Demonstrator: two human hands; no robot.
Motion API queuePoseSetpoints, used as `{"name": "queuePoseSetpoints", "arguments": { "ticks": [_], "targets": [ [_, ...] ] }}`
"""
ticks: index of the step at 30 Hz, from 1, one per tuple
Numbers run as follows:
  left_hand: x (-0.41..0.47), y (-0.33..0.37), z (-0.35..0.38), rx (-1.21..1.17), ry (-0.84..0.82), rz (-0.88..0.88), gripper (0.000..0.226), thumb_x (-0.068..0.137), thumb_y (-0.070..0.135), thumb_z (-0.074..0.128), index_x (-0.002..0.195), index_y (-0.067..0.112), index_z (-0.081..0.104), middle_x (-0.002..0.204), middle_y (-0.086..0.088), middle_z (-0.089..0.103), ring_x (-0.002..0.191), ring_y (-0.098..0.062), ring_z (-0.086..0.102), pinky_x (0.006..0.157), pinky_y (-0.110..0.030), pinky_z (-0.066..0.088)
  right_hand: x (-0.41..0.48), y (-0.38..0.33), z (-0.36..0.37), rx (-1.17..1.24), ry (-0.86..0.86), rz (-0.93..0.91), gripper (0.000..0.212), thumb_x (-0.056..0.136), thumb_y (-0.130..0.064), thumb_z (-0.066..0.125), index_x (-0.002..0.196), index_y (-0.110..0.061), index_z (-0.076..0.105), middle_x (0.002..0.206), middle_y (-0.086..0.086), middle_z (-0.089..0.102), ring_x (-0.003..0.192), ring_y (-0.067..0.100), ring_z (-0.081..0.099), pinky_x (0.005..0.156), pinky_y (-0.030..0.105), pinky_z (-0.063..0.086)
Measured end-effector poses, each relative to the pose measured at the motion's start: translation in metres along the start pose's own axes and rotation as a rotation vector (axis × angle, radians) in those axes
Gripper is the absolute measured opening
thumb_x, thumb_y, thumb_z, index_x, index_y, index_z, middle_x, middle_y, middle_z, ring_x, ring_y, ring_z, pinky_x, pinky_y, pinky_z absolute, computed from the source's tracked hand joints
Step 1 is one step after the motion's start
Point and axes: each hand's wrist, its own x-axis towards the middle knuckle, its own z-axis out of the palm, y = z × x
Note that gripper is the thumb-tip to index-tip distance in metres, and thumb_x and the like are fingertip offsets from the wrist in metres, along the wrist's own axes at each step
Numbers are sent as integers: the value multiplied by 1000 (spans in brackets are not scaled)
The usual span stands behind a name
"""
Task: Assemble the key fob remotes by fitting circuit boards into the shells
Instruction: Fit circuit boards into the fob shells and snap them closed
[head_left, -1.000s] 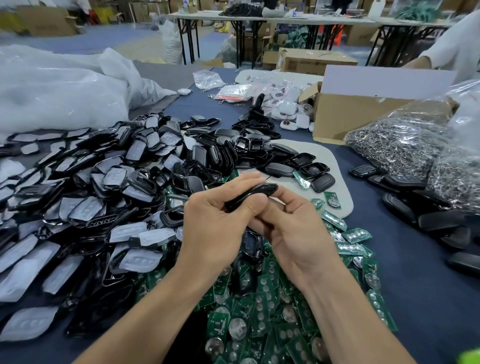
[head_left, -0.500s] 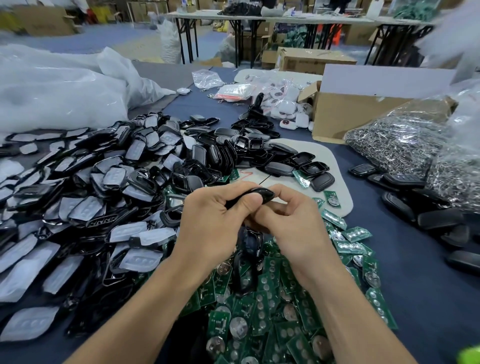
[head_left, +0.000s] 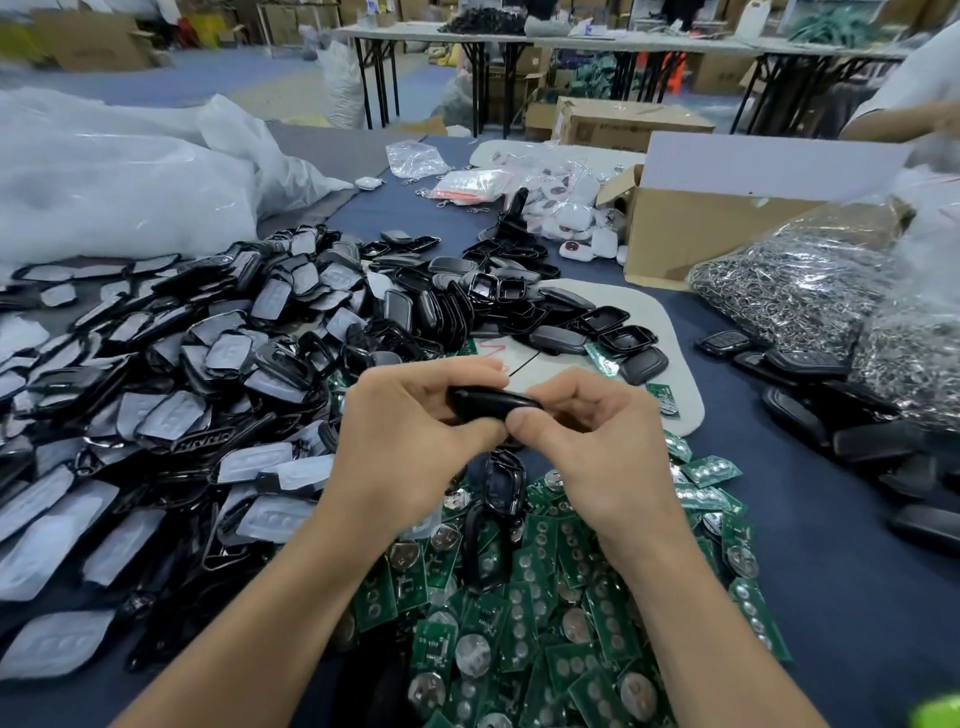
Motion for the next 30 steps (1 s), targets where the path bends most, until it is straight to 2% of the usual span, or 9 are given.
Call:
{"name": "queuePoseSetpoints", "arguments": {
  "ticks": [2,6,9,11,13,18,22,26,30],
  "targets": [
    [2,0,-2,-153,-57,-57,37,73,-12,86,94,19,85,100,-1,82,93,-20,80,82,-28,63,0,-1,-1,84,10,-3,8,74,-18,80,77,-23,75,74,6,75,70,34,69,67,47,58],
    [2,3,3,-246,-88,-59,25,82,-4,80,92,19,84,104,-1,82,100,-18,78,84,-23,60,2,-3,1,151,-19,-40,17,75,-9,78,74,-24,71,78,3,74,72,19,67,69,31,59],
    [-1,3,8,-210,-110,14,20,84,3,73,88,23,75,114,3,78,108,-16,74,88,-23,57,1,-2,4,163,-20,-91,21,77,-5,76,74,-24,67,82,9,71,75,30,65,70,40,57],
    [-2,2,10,-155,-116,65,18,86,5,69,90,23,69,114,7,76,110,-16,72,87,-21,56,1,-1,4,157,-12,-133,24,78,-3,75,73,-24,65,81,9,69,76,30,64,69,37,56],
    [-4,0,11,-133,-107,93,19,87,4,68,91,23,68,113,9,76,111,-16,71,88,-21,55,0,0,5,146,-4,-162,21,79,-2,75,74,-20,64,79,11,66,75,34,60,66,37,52],
    [-5,-3,13,-153,-78,77,24,86,1,68,87,25,68,111,5,77,110,-17,72,89,-23,56,0,5,7,135,14,-161,15,77,-1,76,73,-10,64,75,17,64,71,40,56,63,47,48],
    [-4,-4,14,-159,-66,58,27,86,1,70,86,28,72,110,4,78,110,-19,73,93,-31,59,1,5,7,129,20,-136,16,77,-5,77,73,-15,66,73,13,64,69,35,56,62,41,48],
    [-2,3,12,-123,-23,48,26,81,13,78,93,35,76,107,11,79,105,-10,74,89,-21,58,1,1,4,103,19,-117,21,81,-8,78,82,-27,71,85,-2,74,80,22,69,73,37,59],
    [-2,3,9,-46,37,-9,44,72,10,89,102,39,78,101,16,80,102,-5,75,91,-22,59,2,1,2,96,82,-121,28,78,2,78,89,-24,77,96,-4,78,93,19,75,81,30,61]
  ]
}}
